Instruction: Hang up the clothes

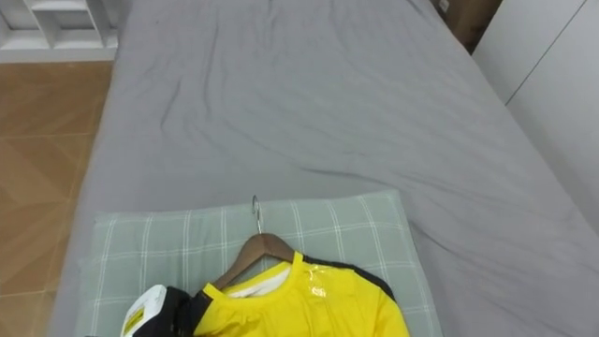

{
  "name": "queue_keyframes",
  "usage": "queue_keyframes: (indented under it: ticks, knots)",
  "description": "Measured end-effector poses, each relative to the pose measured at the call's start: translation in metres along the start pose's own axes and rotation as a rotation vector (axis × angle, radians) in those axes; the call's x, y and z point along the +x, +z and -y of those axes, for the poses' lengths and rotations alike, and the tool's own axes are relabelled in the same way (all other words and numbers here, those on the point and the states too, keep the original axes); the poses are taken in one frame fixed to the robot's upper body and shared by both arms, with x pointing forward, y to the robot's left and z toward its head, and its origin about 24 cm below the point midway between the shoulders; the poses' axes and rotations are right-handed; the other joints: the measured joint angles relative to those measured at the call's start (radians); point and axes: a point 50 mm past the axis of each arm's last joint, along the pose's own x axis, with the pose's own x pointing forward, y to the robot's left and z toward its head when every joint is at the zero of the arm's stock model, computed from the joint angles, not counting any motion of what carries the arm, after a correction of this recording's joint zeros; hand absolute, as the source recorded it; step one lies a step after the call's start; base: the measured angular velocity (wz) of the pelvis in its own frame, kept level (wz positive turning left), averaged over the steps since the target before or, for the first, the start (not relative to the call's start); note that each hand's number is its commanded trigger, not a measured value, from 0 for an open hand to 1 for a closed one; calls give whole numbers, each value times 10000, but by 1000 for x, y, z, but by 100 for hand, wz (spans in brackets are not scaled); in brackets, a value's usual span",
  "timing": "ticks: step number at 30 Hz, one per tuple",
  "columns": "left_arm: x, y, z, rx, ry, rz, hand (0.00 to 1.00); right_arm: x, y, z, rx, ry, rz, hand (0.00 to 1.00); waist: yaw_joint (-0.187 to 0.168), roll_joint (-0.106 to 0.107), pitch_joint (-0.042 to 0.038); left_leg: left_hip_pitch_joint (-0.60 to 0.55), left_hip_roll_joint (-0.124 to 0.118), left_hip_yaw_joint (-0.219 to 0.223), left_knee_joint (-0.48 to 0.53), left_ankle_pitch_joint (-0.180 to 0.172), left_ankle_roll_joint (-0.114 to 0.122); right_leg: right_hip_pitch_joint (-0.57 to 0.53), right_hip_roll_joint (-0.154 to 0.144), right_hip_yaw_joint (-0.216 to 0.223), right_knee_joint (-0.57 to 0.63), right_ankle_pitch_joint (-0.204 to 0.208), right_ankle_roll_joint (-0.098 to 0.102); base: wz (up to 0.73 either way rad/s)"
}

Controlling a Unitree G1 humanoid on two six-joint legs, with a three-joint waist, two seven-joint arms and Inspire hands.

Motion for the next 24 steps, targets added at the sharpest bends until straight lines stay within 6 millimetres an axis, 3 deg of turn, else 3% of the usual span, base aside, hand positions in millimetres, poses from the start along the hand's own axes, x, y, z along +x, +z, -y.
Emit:
queue_keyframes:
  ticks: [3,7,11,12,13,14,15,16,18,19,21,22,24]
  knots:
    - [0,0,1,-7,-51,18,100,0,1,0,2,-98,18,0,11,17,-7,10,3,-31,-1,0,0,-11,-1,-38,47,0,0,1]
    - [-2,-1,4,32,-194,7,100,0,1,1,-2,-251,57,0,45,103,32,200,77,-691,-71,2,-1,-173,62,-139,640,-4,-2,-3]
    - [-2,0,6,-180,-427,-32,100,0,1,2,-16,-323,118,0,56,116,23,356,97,-438,-198,2,-1,-66,72,-100,698,-2,-3,3]
    - [-3,0,7,-212,-506,-17,100,0,1,3,-19,-353,121,0,118,171,35,449,139,-568,-251,3,0,-220,83,-129,1063,-21,-25,-22]
    - [-3,0,8,-328,-636,-62,100,-1,1,4,-15,-397,135,0,245,287,89,628,325,-1046,-331,15,14,-699,206,-51,1646,-404,-240,-35]
    - [-3,-2,7,-389,-652,-126,100,0,2,3,-28,-371,180,0,313,346,80,637,388,-1363,-331,14,13,-836,467,241,1295,-525,-461,-50]
    - [-1,-6,2,-478,-526,-276,100,1,7,-1,-83,-240,368,0,316,162,-28,510,384,-1519,-240,-10,-24,-963,823,535,5,361,-860,-18]
    - [-1,-8,1,-613,-488,-369,100,0,9,2,-134,-296,550,0,164,278,2,376,321,-1135,-116,-122,-188,-948,789,91,-203,904,-876,0]
    - [-2,-8,2,-755,-601,-320,100,-2,7,7,-145,-509,619,0,3,368,2,366,336,-168,-183,-84,-186,-739,731,198,-206,930,-890,43]
    - [-3,-6,3,-842,-636,-211,100,-2,4,7,-103,-516,570,0,-26,352,23,266,278,187,-492,90,-118,-638,710,458,-200,920,-874,52]
    - [-4,-2,5,-751,-736,73,100,-2,-1,6,28,-478,521,0,27,238,0,343,259,506,-464,150,1,-564,713,606,-177,822,-717,22]
    - [-6,-4,7,-769,-819,81,100,-2,0,7,17,-410,576,0,179,183,-28,396,127,553,-412,154,12,-507,740,578,-214,811,-696,-6]
    - [-8,-9,9,-785,-949,-28,100,-3,-2,8,126,-419,580,0,217,225,-17,569,79,595,-394,148,21,-262,700,544,-300,836,-651,-7]
